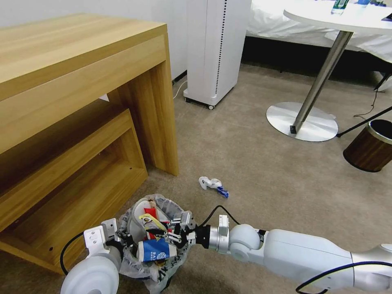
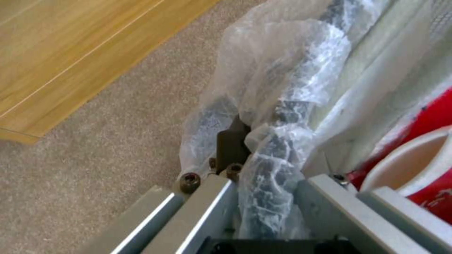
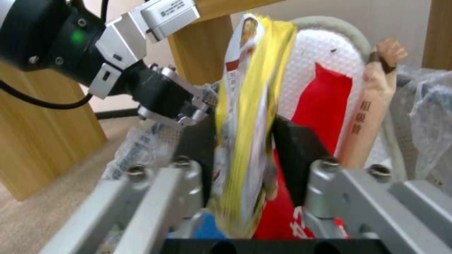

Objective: Pick up the trash bin and place the garbage on the floor into it.

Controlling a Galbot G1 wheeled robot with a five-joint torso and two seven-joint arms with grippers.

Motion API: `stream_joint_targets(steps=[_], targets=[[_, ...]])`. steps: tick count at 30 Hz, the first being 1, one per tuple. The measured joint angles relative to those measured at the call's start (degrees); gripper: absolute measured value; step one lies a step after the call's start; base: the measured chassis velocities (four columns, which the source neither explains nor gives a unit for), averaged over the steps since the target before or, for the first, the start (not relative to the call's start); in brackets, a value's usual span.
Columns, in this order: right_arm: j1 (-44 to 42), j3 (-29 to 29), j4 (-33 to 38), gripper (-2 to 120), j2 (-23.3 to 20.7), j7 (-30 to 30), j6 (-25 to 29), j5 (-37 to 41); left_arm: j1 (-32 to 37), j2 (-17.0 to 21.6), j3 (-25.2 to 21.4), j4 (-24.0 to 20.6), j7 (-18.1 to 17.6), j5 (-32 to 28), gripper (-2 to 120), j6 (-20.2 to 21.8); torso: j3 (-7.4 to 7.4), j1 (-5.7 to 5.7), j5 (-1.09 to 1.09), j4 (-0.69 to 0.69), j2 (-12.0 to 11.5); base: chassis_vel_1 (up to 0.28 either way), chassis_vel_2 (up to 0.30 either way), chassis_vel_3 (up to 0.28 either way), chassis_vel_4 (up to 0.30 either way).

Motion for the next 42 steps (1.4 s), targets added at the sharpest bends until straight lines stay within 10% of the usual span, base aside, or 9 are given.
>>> stream_joint_targets(steps=[16, 29, 42], targets=[[3.08, 1.97, 0.84, 96, 0.51, 2.15, 0.35, 0.19, 0.49, -0.76, 0.38, -0.12, -0.01, 0.46, 0, 0.5, 0.0, 0.0, 0.0, 0.0, 0.0, 0.0, 0.0, 0.0, 0.0], [-3.21, 13.73, 8.01, 100, -6.72, 2.48, 0.01, 0.72, 0.2, -0.48, 0.17, 0.29, 0.05, 0.32, 0, 0.62, 0.0, 0.0, 0.01, -0.01, 0.0, 0.0, 0.0, 0.0, 0.0], [-24.58, 45.06, 10.13, 100, -15.94, 9.62, 1.64, -5.79, 1.46, -1.68, 0.15, -0.62, 1.59, 3.08, 0, 1.32, 0.0, 0.0, -0.02, 0.01, 0.0, 0.0, 0.0, 0.0, 0.0]])
